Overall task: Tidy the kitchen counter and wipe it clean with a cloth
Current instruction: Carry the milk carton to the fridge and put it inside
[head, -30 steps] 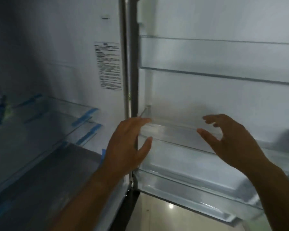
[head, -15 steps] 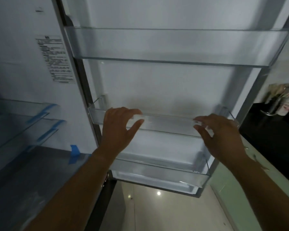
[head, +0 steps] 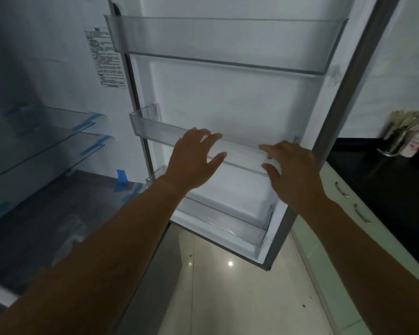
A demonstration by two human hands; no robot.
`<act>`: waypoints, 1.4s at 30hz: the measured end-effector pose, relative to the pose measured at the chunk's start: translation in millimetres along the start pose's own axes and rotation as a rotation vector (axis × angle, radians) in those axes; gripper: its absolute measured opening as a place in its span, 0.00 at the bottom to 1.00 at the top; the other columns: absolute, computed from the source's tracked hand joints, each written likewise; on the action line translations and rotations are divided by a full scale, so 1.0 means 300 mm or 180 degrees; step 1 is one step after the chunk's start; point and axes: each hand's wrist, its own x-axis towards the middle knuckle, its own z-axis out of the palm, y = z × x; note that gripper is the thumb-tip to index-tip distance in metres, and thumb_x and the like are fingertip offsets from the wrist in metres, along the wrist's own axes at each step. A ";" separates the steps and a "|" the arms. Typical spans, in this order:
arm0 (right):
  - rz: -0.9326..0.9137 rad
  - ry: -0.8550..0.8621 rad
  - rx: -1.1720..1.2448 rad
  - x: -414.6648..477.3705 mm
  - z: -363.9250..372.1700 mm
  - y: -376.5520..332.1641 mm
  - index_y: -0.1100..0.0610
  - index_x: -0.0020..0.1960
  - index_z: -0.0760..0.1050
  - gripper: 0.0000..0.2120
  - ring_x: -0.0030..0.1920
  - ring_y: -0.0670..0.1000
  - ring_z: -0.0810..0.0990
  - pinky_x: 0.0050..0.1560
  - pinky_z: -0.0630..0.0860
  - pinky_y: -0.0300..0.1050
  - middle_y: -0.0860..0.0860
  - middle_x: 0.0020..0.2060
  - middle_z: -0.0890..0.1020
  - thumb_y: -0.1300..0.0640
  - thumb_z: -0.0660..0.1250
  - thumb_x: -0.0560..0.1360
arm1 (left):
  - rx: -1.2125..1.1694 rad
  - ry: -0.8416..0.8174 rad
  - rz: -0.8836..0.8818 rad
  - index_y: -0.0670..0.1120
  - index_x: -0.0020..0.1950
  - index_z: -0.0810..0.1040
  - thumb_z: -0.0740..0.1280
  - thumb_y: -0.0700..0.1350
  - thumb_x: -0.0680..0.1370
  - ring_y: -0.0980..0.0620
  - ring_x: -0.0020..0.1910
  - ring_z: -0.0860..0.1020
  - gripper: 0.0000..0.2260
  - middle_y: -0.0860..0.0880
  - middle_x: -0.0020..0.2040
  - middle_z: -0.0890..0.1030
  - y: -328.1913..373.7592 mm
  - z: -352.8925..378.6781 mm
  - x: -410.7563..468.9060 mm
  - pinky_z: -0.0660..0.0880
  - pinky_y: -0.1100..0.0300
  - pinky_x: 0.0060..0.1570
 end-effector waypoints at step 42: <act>-0.1426 0.0100 0.3320 -0.323 -0.017 -0.028 0.70 0.68 0.64 0.22 0.66 0.60 0.72 0.54 0.79 0.55 0.65 0.65 0.70 0.62 0.64 0.77 | 0.0472 0.1050 -0.2694 0.52 0.74 0.60 0.61 0.55 0.78 0.48 0.66 0.69 0.26 0.46 0.70 0.69 0.620 -0.130 -0.662 0.66 0.59 0.60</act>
